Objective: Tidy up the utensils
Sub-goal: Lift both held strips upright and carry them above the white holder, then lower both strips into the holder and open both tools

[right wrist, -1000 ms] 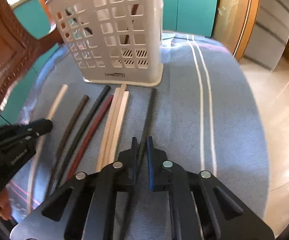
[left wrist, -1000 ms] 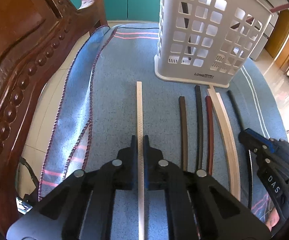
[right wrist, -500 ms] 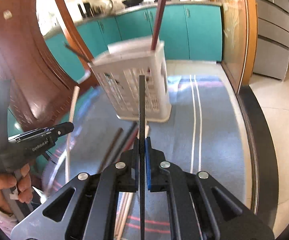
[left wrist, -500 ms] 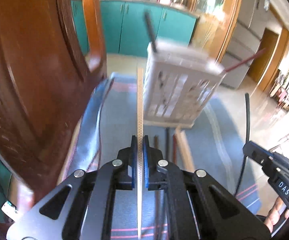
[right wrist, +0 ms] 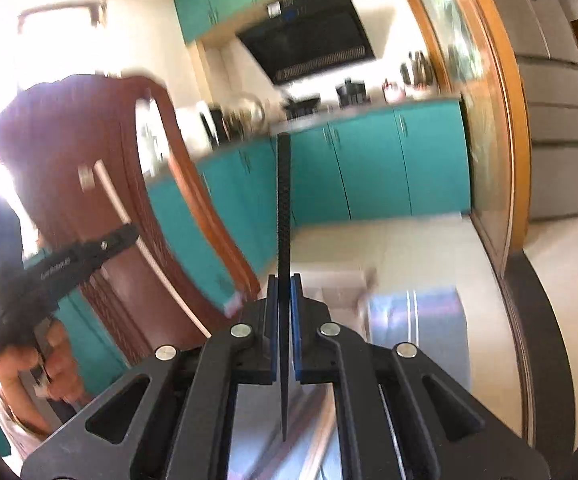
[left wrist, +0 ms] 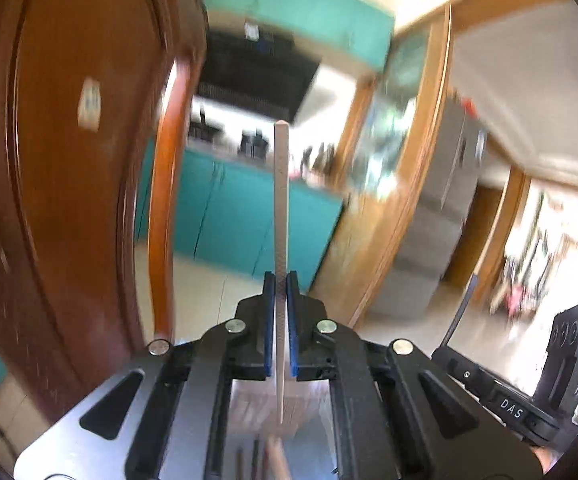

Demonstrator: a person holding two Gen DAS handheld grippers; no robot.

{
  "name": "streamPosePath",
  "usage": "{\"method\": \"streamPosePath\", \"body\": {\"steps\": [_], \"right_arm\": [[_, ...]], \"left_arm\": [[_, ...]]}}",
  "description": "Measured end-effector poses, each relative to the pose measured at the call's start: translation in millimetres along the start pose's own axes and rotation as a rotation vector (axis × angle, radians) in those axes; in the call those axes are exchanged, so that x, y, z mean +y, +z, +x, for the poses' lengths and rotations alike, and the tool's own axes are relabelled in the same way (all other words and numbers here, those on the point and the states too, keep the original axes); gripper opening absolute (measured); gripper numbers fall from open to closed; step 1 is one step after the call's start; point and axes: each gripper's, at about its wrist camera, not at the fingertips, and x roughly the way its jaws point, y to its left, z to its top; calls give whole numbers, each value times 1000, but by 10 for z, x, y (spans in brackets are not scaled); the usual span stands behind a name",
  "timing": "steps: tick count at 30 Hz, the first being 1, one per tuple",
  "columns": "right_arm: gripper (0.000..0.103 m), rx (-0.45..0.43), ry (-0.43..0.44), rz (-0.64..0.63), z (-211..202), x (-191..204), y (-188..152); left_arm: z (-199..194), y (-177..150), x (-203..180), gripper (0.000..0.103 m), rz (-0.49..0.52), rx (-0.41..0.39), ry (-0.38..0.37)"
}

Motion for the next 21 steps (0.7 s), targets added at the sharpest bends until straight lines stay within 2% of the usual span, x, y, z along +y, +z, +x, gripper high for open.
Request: {"method": "streamPosePath", "body": {"steps": [3, 7, 10, 13, 17, 21], "right_arm": [[6, -140, -30, 3, 42, -4, 303], [6, -277, -112, -25, 243, -79, 380], [6, -225, -143, 1, 605, -231, 218], [6, -177, -200, -19, 897, -290, -2], [6, -126, -192, -70, 1023, -240, -198], [6, -109, -203, -125, 992, -178, -320]], "left_arm": [[79, 32, -17, 6, -46, -46, 15], [363, -121, -17, 7, -38, -76, 56], [660, -255, 43, 7, -38, -61, 89], [906, -388, 65, 7, -21, -8, 114], [1198, -572, 14, 7, 44, 64, 157], [1253, -647, 8, 7, 66, 109, 168]]}}
